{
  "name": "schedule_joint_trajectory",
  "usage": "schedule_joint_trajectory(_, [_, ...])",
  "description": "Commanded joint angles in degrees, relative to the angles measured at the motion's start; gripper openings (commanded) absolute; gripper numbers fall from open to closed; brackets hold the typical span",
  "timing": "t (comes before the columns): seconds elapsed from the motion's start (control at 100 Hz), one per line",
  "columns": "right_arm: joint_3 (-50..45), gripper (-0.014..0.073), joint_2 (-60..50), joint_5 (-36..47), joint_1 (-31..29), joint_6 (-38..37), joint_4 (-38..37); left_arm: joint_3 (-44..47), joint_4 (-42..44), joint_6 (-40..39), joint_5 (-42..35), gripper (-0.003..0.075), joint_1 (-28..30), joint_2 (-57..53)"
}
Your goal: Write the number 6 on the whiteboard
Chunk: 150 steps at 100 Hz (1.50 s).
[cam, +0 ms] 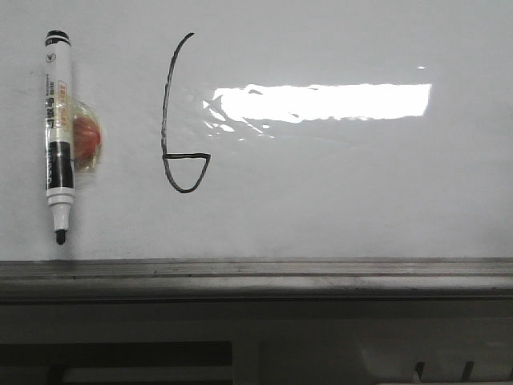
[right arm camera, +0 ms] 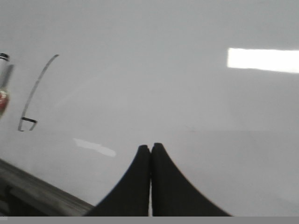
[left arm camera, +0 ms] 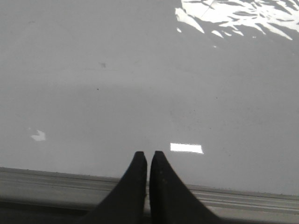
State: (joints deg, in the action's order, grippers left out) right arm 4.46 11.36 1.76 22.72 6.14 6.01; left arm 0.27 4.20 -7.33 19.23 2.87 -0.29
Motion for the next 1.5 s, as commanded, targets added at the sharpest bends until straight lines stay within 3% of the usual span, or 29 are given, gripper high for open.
schedule_joint_trajectory(0.0, [0.4,-0.0063,-2.2,2.4,-4.6,0.5,-0.7,0.3,0.2,-0.7,-3.4,-0.0021,0.1,-1.6])
schedule_joint_trajectory(0.28, [-3.1,-0.0063,-8.3,2.3,-17.4,-2.6,-2.4,0.3,0.2,-0.7,-3.4,-0.0021,0.1,-1.6])
schedule_joint_trajectory(0.46, [-5.9,-0.0063,-10.0,2.5,-22.1,-3.0,-3.3,0.3,0.2,-0.7,-3.4,-0.0021,0.1,-1.6])
schedule_joint_trajectory(0.64, [-5.9,-0.0063,-13.1,-4.6,-25.5,-4.9,-6.5,0.3,0.2,-0.7,-3.4,-0.0021,0.1,-1.6])
schedule_joint_trajectory(1.04, [-5.9,-0.0063,-13.1,-20.0,-26.1,-4.9,-7.2,0.3,0.2,-0.7,-3.5,-0.0021,0.1,-1.6])
schedule_joint_trajectory(1.49, [-5.9,-0.0063,-13.1,-19.9,-26.1,-4.8,-7.2,0.3,0.2,-0.7,-3.5,-0.0021,0.1,-1.6])
